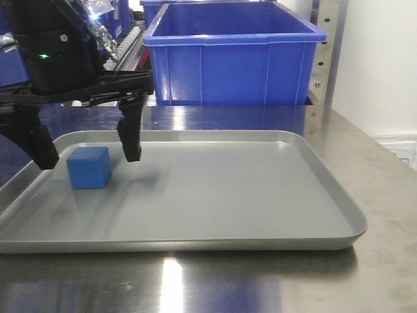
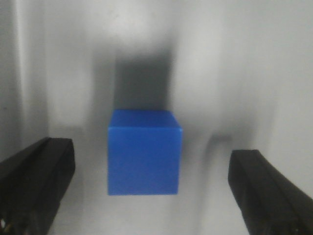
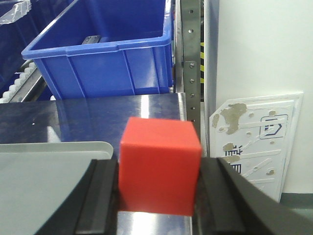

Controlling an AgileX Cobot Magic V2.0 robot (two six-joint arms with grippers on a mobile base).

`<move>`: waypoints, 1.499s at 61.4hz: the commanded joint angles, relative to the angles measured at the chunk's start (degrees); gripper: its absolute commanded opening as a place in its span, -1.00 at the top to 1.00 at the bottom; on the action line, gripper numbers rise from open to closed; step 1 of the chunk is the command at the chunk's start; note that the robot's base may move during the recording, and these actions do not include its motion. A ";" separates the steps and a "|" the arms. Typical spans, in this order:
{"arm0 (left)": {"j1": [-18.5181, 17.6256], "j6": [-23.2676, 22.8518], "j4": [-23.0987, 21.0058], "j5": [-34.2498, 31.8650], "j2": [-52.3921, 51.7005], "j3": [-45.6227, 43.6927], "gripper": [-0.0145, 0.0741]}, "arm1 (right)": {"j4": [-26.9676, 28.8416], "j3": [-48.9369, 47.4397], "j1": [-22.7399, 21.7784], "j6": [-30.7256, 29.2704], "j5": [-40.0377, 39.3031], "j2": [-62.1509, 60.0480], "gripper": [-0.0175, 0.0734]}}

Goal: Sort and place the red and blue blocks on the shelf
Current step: 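Move the left gripper over the blue cube and lower it, then close the left gripper on the blue cube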

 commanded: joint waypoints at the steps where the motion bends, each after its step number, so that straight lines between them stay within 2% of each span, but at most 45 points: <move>1: -0.13 -0.59 1.14 -0.39 -2.53 -1.80 -0.86 | 0.17 -1.62 -0.39 -0.49 -4.89 0.25 0.41; 92: -0.46 -0.72 0.57 0.31 -0.59 -1.80 -0.85 | 0.17 -1.62 -0.39 -0.49 -4.89 0.25 0.41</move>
